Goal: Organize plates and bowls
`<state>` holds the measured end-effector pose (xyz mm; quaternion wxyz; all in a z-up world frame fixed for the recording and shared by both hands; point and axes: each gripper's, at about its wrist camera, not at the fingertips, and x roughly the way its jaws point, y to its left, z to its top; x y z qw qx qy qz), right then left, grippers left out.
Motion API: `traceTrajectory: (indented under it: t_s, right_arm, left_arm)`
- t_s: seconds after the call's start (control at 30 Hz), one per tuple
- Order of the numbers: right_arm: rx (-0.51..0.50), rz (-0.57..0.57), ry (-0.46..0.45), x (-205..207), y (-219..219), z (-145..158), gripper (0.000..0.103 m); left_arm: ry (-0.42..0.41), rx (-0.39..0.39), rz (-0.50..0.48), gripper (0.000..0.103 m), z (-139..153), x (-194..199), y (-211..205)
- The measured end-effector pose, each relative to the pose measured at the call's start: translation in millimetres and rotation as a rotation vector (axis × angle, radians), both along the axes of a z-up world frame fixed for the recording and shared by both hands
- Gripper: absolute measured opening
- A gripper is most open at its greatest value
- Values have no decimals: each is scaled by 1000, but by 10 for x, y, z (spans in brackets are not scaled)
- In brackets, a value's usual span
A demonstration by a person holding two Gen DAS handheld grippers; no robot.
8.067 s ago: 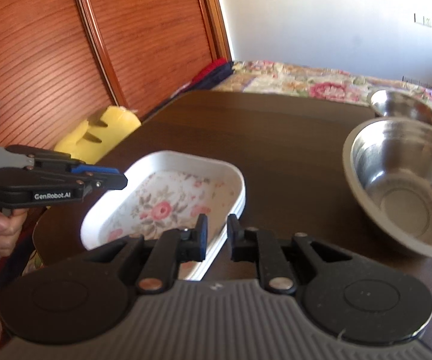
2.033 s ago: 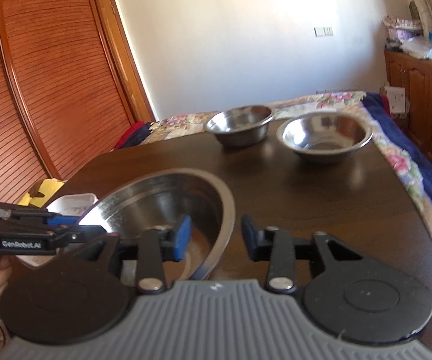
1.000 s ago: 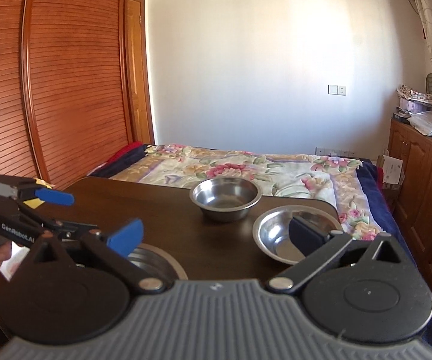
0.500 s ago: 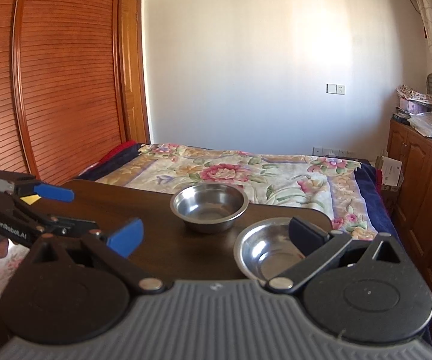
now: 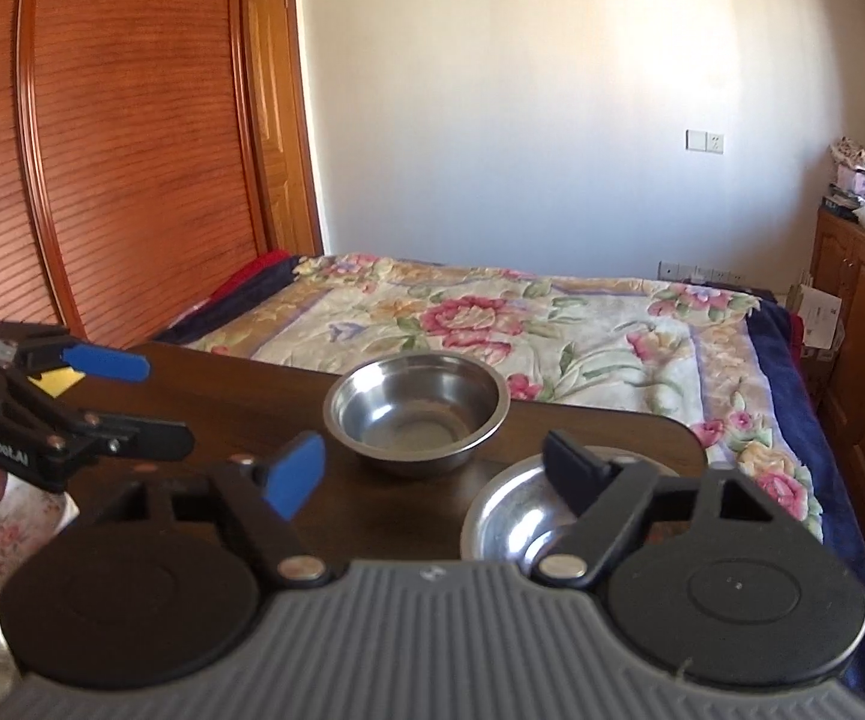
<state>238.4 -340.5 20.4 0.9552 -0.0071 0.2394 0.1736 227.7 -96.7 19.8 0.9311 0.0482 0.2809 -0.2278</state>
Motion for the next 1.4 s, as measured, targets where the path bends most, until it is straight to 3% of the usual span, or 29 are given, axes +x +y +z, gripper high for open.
traceTrajectory:
  t_s: [0.4, 0.6, 0.9, 1.4]
  right_arm:
    - [-5, -4, 93, 530, 6, -127, 58]
    - [20, -23, 149, 749, -7, -239, 50]
    - [19, -40, 181, 928, 17, -318, 47]
    - [48, -26, 236, 1103, 18, -400, 24]
  left_arm:
    - [27, 42, 3, 96, -124, 513, -105]
    - [66, 27, 2, 85, -211, 708, -160]
    - [108, 10, 8, 71, -324, 910, -285]
    - [171, 21, 2, 46, -466, 1089, -348]
